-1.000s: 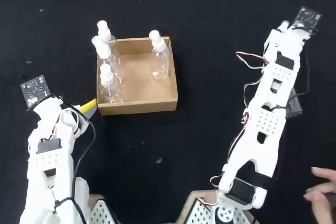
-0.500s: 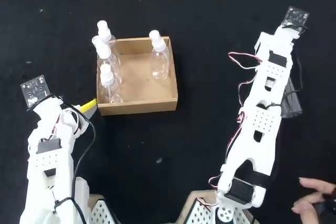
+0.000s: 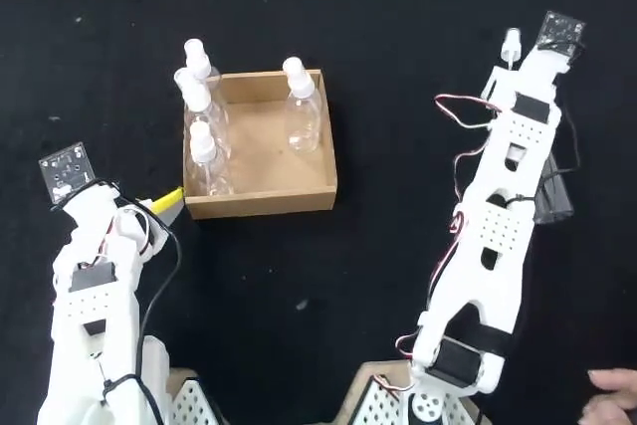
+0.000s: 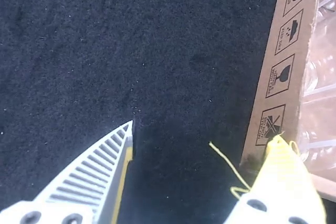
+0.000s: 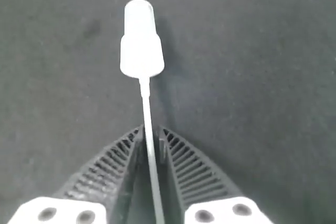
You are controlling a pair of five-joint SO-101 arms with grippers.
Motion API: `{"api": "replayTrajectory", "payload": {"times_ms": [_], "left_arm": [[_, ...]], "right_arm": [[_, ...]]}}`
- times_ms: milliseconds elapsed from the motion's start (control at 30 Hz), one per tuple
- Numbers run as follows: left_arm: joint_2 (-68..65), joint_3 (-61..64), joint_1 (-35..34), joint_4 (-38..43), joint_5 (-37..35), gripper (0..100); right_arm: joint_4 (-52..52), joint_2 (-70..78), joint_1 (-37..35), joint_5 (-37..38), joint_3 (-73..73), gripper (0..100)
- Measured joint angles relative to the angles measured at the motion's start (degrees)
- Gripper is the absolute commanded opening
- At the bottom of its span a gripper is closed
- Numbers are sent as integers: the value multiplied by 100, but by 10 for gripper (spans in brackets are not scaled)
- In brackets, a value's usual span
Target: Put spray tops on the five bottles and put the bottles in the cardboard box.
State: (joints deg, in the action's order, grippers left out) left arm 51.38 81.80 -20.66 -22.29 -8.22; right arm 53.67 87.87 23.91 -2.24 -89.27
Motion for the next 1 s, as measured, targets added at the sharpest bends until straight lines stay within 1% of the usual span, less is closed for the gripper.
{"api": "replayTrajectory", "payload": {"times_ms": [100,200,267,367,500,733,833,1000], "left_arm": [[0,0,0,0,0,289],[0,0,0,0,0,289],[0,0,0,0,0,289],[0,0,0,0,0,289],[0,0,0,0,0,289],[0,0,0,0,0,289],[0,0,0,0,0,289],[0,0,0,0,0,289]], "right_arm": [[642,-9,0,9,-281,11],[1037,-9,0,0,-316,11],[1301,-35,0,132,-334,11],[1811,-167,-18,580,-396,11],[2620,-440,-237,1187,-396,11],[4448,-1134,-756,2295,-396,11],[4571,-1327,-747,2558,-396,10],[4580,-1433,-756,2629,-396,10]]}}
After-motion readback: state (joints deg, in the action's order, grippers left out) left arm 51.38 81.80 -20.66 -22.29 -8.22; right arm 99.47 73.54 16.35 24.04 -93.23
